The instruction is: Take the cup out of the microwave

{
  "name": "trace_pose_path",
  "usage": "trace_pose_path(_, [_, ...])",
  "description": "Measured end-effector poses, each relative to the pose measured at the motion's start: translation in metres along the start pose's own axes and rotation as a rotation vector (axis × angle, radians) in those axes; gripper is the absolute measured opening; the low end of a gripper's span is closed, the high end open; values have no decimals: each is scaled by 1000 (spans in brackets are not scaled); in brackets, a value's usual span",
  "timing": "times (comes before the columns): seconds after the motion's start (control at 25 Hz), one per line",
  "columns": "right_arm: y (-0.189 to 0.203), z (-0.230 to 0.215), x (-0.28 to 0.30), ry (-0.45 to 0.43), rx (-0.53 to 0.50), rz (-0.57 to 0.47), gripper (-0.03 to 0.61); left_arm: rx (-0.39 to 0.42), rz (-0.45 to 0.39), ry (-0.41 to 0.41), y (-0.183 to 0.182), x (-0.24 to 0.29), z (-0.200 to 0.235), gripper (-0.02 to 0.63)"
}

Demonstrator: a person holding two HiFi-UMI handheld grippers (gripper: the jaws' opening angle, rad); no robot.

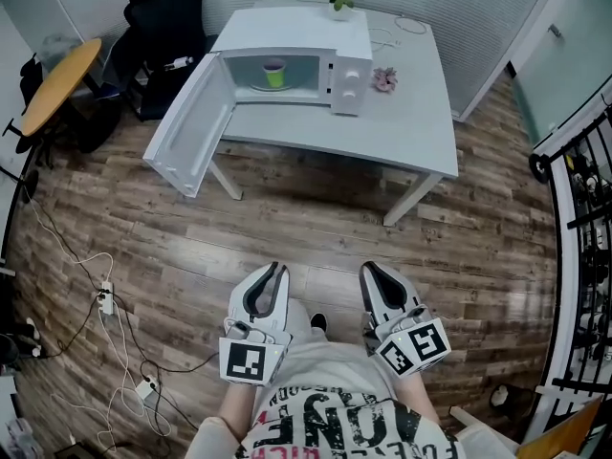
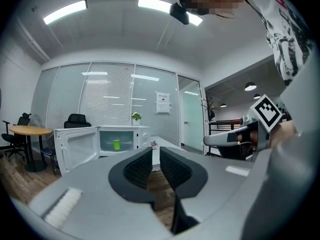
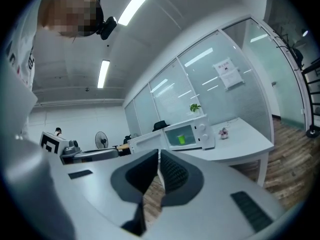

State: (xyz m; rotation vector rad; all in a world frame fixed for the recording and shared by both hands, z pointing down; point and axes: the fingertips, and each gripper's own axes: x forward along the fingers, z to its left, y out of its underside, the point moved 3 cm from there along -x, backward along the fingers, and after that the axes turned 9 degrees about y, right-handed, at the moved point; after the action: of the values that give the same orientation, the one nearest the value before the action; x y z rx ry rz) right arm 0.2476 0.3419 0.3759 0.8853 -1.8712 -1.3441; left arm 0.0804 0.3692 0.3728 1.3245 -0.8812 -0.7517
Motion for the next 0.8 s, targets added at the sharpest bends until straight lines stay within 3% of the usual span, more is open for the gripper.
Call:
trace_pose_path(0.12, [2,6,7,-21,1,11,21,-29,11,-3,4,-3,4,54])
trace_pose_path(0.36, [3,10,32,-33,-6,31,21,-8,-22,-38,5,2,33,55])
trace_pose_path(0.48, [2,6,49,-23,-10,38,21,-33,14,-57,13,13,52,55])
trace_pose_path(0.8, [-23,11,114,-13,-20,22,21,-29,52,12,5,56,109,54])
